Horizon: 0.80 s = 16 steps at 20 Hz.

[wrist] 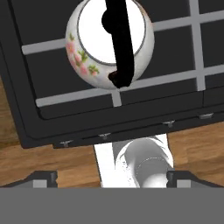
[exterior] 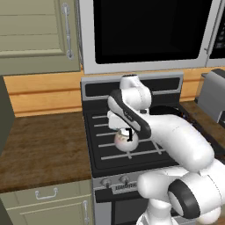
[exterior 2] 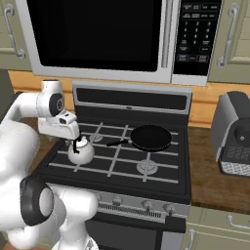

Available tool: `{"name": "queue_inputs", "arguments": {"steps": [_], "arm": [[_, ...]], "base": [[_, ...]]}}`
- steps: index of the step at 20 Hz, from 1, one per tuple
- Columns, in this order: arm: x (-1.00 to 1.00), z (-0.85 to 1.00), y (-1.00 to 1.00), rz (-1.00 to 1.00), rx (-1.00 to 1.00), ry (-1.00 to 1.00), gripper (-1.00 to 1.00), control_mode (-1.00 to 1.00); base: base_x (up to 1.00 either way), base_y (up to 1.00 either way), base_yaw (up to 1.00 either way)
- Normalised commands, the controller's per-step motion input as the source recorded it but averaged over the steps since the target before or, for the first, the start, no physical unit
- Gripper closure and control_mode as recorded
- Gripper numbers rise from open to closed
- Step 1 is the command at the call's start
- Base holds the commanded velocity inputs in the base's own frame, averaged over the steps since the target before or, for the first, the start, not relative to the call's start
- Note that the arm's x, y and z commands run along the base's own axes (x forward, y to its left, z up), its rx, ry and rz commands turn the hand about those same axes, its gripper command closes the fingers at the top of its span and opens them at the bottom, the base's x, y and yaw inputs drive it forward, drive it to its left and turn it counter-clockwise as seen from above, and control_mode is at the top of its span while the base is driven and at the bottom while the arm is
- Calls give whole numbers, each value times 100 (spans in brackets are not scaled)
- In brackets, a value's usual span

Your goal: Pick the kettle from the counter and place it on a stove burner. Then turn the burner on.

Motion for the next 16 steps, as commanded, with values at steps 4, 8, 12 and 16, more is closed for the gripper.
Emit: {"name": "queue_inputs", "arguments": {"steps": [4,8,12,16], "arm": [[-55,-5,18,1,0,-11,-100,-100],[-32,-42,30,1,0,-22,-100,-100],[-1,-26,38,0,-2,-38,-100,-100],[1,-43,19,0,0,-46,-100,-100]], "base": [[0,0,0],[0,0,0],[0,0,0],[0,0,0]]}}
